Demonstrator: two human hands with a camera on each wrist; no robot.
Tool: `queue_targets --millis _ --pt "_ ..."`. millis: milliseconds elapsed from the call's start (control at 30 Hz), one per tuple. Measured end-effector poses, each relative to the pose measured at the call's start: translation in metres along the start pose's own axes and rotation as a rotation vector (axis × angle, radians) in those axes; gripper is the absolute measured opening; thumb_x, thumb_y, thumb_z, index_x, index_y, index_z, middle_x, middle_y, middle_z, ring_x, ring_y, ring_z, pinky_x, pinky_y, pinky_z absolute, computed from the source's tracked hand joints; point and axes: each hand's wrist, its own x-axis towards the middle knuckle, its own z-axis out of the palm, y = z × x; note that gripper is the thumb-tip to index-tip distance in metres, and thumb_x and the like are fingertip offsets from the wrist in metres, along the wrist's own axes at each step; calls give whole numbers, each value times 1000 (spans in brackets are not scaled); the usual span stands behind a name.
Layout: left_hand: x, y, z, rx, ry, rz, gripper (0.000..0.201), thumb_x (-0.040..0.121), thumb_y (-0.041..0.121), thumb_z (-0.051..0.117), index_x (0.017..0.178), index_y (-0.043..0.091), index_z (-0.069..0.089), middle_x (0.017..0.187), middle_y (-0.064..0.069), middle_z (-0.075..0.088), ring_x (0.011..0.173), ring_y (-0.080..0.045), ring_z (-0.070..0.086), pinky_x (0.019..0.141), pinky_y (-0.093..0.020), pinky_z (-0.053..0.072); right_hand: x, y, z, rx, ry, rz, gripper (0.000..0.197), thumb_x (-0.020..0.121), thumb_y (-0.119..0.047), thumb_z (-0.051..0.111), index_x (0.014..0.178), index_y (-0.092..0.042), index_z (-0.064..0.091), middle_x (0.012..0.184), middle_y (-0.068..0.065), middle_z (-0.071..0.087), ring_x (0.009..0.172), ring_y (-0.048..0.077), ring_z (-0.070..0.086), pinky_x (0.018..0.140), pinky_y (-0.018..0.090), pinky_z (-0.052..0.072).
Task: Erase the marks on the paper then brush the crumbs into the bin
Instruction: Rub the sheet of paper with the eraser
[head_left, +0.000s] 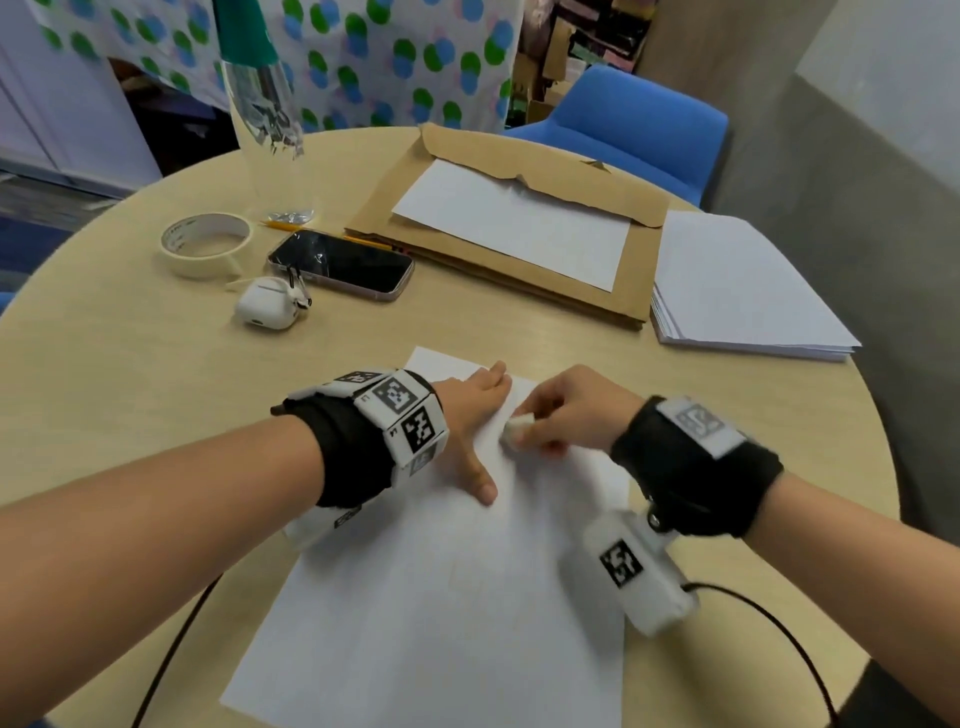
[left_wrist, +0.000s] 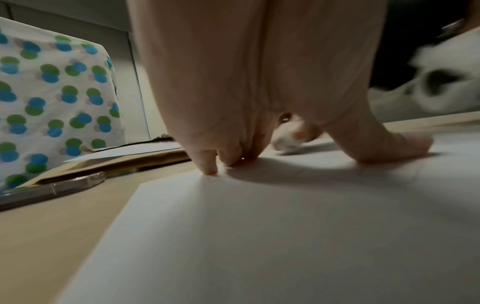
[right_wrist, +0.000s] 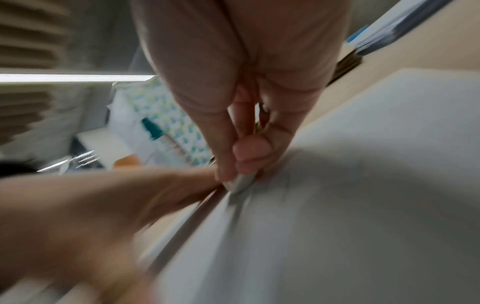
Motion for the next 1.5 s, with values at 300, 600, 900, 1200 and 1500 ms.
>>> queue_targets --millis 300,600,900,1200,1500 --pt "9 -7 7 0 -20 22 132 63 55 77 148 15 -17 155 2 -24 147 -25 -1 119 -43 12 -11 4 15 26 43 -21 13 75 -19 75 70 -21 64 44 -9 57 41 0 51 57 20 46" --pt "8 -8 4 24 -24 50 129 67 55 74 147 14 -18 155 0 -25 147 -25 -3 120 -40 7 -11 2 19 89 153 -6 11 75 -20 75 76 -18 65 55 -7 57 50 4 52 60 23 46" --pt "4 -5 2 43 -6 96 125 69 51 74 148 14 -16 156 -2 -23 146 -17 -8 119 -34 1 5 -6 9 226 242 85 15 75 -19 76 68 -22 63 67 1 63 65 15 58 74 33 54" --pt "-2 -1 -1 79 -43 102 123 72 51 72 147 14 -18 155 1 -23 145 -17 -16 117 -37 -4 -7 1 6 214 161 137 13 72 -13 78 69 -17 66 58 1 63 51 11 54 57 24 49" --pt "-1 2 -1 106 -79 130 126 70 51 73 147 15 -19 154 3 -26 144 -15 -17 117 -36 -5 -31 10 17 91 4 66 11 73 -14 77 73 -17 66 54 -4 59 35 -1 49 44 15 42"
